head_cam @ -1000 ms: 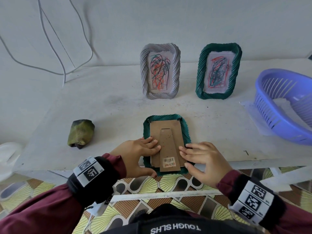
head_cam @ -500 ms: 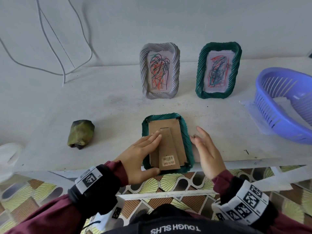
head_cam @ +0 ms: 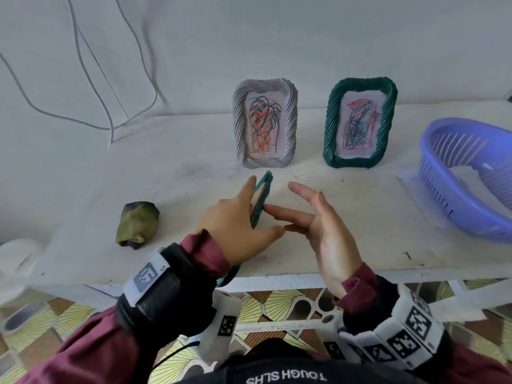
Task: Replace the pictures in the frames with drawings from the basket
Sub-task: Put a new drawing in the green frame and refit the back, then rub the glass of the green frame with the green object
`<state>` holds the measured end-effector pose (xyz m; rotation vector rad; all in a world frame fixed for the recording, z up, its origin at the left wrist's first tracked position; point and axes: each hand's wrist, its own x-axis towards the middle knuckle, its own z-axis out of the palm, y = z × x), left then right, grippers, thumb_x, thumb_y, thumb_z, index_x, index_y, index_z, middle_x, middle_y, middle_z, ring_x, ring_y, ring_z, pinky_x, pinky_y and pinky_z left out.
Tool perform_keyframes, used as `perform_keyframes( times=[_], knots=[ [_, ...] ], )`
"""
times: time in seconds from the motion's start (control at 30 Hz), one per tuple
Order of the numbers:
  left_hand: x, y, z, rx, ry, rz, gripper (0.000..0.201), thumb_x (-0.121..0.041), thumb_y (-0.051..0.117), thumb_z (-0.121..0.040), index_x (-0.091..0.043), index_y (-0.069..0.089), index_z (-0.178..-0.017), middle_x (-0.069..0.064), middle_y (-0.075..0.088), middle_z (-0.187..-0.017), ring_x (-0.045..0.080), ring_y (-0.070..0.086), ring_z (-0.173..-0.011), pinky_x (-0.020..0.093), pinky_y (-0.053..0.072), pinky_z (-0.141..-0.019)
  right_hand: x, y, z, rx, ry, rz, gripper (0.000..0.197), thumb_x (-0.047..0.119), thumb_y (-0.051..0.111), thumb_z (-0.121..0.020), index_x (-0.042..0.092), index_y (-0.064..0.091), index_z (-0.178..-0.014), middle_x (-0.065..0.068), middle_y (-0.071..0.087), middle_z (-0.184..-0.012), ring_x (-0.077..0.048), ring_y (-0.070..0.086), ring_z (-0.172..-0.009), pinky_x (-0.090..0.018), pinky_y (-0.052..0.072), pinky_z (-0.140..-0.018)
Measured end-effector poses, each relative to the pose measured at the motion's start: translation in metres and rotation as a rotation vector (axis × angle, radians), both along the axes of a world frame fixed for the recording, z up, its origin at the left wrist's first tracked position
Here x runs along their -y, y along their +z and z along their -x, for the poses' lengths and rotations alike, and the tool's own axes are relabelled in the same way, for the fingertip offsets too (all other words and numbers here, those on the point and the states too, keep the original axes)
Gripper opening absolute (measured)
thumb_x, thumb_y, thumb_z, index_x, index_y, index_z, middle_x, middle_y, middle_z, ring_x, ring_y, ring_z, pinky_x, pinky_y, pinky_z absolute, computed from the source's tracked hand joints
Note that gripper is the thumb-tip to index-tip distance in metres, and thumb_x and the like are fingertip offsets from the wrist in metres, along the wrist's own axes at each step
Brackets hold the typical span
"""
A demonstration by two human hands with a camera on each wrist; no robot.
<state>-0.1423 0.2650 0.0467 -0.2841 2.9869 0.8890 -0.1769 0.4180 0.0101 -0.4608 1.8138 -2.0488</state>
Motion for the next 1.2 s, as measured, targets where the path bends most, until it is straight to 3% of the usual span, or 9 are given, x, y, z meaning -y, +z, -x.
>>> perform_keyframes(
  times=[0.1,0.2,0.3,0.5,0.73,0.83,0.9,1.03,1.2],
  knots=[
    [0.013,0.003,-0.002,-0.016,0.017,-0.133,0.069,-0.03,0.059,-0.083,-0.032,0.024,-0.143,0.006,0.059,-0.126,0.018,0.057,-0.112,0.028,0.045,-0.093,0.004,-0.008,0.004,-0.047,-0.063,-0.052,0.056,0.049,0.019,-0.085,0.026,0.043,-0.129,0.003,0.072,-0.1,-0.008,0.062,-0.102,-0.019,0.045,-0.08],
    [0.026,0.006,-0.005,-0.145,0.11,-0.253,0.05,-0.014,0.053,-0.088,-0.029,0.042,-0.134,0.001,0.067,-0.1,0.016,0.065,-0.083,0.018,0.051,-0.069,0.003,-0.02,0.004,-0.062,-0.131,-0.131,0.041,0.045,0.028,-0.084,0.033,0.049,-0.117,0.009,0.072,-0.096,-0.004,0.062,-0.099,-0.022,0.045,-0.082],
    [0.039,0.003,-0.004,-0.24,0.248,-0.413,0.042,-0.008,0.051,-0.089,-0.021,0.048,-0.129,0.004,0.066,-0.097,0.027,0.066,-0.085,0.042,0.055,-0.078,0.001,-0.03,-0.002,-0.145,-0.141,-0.3,0.024,0.033,0.042,-0.095,0.034,0.051,-0.117,0.016,0.066,-0.104,0.01,0.056,-0.098,-0.01,0.04,-0.081],
    [0.059,-0.008,0.002,-0.317,0.421,-0.53,0.023,-0.008,0.049,-0.09,-0.018,0.055,-0.11,0.011,0.067,-0.094,0.032,0.065,-0.086,0.049,0.053,-0.081,0.001,-0.052,-0.01,-0.391,-0.051,-0.605,0.043,0.04,0.043,-0.091,0.027,0.044,-0.131,0.015,0.055,-0.121,0.002,0.047,-0.113,-0.024,0.038,-0.101],
    [0.039,-0.034,0.006,-0.274,0.417,-0.929,0.025,0.004,0.041,-0.092,-0.003,0.05,-0.114,0.015,0.064,-0.093,0.022,0.065,-0.074,0.031,0.058,-0.065,0.001,-0.06,-0.009,-0.529,-0.023,-0.739,0.069,0.058,0.027,-0.084,0.02,0.033,-0.141,0.003,0.041,-0.142,-0.011,0.032,-0.133,-0.025,0.016,-0.11],
    [0.03,-0.061,0.01,-0.298,0.42,-0.842,0.029,0.002,0.042,-0.092,-0.002,0.048,-0.12,0.02,0.061,-0.112,0.031,0.061,-0.097,0.044,0.052,-0.087,-0.003,-0.062,-0.006,-0.575,0.024,-0.863,0.081,0.063,0.016,-0.077,0.019,0.025,-0.144,0.002,0.032,-0.148,-0.011,0.02,-0.139,-0.028,0.002,-0.114],
    [0.03,-0.075,0.011,-0.299,0.408,-0.712,0.031,-0.008,0.045,-0.092,-0.005,0.048,-0.123,0.015,0.06,-0.117,0.027,0.057,-0.105,0.041,0.047,-0.094,-0.006,-0.063,-0.006,-0.599,0.063,-0.916,0.086,0.067,0.017,-0.075,0.019,0.017,-0.146,0.004,0.025,-0.152,-0.008,0.012,-0.14,-0.027,-0.003,-0.113],
    [0.044,-0.087,0.009,-0.153,0.396,0.041,0.055,-0.043,0.036,-0.082,-0.008,0.054,-0.121,0.01,0.044,-0.135,0.029,0.037,-0.121,0.033,0.029,-0.1,-0.008,-0.064,-0.007,-0.662,0.103,-1.012,0.102,0.077,0.025,-0.066,0.017,0.01,-0.147,0.005,0.017,-0.154,-0.009,0.008,-0.142,-0.025,-0.009,-0.111],
    [0.05,-0.092,0.005,-0.059,0.299,0.201,0.067,-0.047,0.025,-0.076,-0.012,0.052,-0.125,0.006,0.031,-0.149,0.027,0.02,-0.135,0.036,0.02,-0.108,-0.007,-0.069,-0.006,-0.691,0.075,-1.021,0.106,0.081,0.03,-0.063,0.017,0.016,-0.146,0.005,0.02,-0.153,-0.009,0.011,-0.142,-0.027,-0.006,-0.112]
  ],
)
